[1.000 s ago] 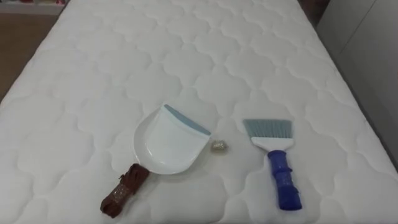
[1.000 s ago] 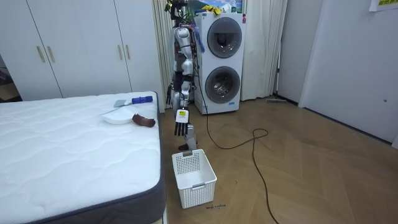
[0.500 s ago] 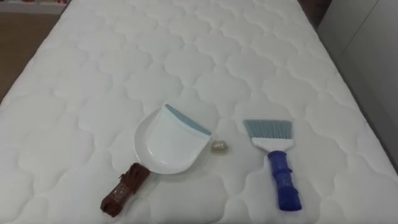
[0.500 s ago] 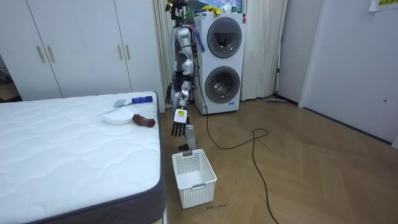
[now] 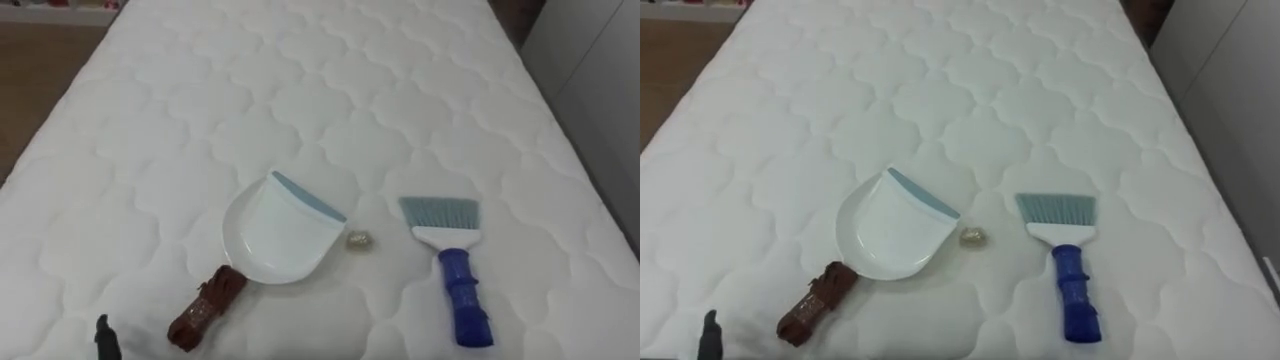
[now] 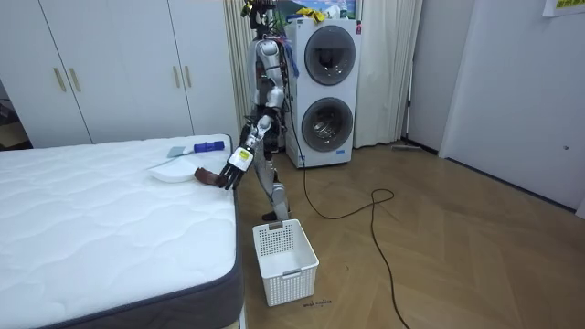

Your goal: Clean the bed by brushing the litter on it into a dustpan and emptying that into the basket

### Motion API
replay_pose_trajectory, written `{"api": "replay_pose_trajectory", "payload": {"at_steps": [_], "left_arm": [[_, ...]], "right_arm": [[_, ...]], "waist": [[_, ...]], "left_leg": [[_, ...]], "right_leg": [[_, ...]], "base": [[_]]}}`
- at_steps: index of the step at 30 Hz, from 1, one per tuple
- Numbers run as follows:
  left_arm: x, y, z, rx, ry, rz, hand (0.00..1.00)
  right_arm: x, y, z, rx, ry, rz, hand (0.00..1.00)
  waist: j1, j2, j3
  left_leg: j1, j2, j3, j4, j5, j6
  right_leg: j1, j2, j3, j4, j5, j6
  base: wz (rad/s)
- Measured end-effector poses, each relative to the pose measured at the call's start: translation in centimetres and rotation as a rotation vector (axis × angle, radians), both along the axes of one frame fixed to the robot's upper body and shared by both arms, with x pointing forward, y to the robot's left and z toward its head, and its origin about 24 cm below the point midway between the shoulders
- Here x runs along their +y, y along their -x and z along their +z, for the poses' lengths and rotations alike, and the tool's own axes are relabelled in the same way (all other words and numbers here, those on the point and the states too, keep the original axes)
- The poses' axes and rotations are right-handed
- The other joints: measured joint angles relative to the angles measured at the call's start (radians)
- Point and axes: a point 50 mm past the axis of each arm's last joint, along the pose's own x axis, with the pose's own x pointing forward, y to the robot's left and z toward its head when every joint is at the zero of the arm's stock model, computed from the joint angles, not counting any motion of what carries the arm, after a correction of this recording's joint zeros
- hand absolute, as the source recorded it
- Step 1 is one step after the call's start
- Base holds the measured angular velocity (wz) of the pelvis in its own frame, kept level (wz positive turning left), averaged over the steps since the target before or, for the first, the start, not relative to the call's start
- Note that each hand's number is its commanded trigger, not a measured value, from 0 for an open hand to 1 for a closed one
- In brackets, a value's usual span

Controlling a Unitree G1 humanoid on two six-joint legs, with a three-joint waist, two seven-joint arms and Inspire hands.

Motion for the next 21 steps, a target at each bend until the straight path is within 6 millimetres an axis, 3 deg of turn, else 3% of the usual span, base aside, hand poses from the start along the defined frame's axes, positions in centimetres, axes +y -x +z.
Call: {"api": "replay_pose_trajectory", "payload": {"at_steps": [11, 15, 21], "left_arm": [[-2.1, -4.9, 3.8, -0.251, -0.020, -0.123, 0.00], [-2.4, -5.3, 4.0, -0.264, -0.019, -0.134, 0.00], [-3.1, -6.1, 4.4, -0.291, -0.014, -0.166, 0.00]], "right_arm": [[-0.1, -0.4, 0.1, -0.013, 0.005, -0.001, 0.00], [-0.2, -0.5, 0.1, -0.017, 0.006, -0.009, 0.00], [-0.1, -0.3, 0.1, -0.007, -0.008, -0.038, 0.00]], "waist": [[-0.025, 0.011, 0.0065], [-0.051, 0.018, 0.0090], [-0.058, 0.015, 0.0072]], "left_leg": [[-0.008, -0.002, -0.006, 0.001, 0.000, 0.000], [-0.008, -0.001, -0.001, 0.000, 0.000, 0.000], [-0.006, -0.001, 0.003, 0.002, 0.000, 0.000]], "right_leg": [[-0.006, -0.002, 0.003, 0.000, 0.000, 0.000], [-0.008, 0.000, 0.003, 0.000, 0.000, 0.000], [-0.009, -0.001, 0.005, 0.002, 0.000, 0.000]], "base": [[0.02], [-0.04], [0.00]]}}
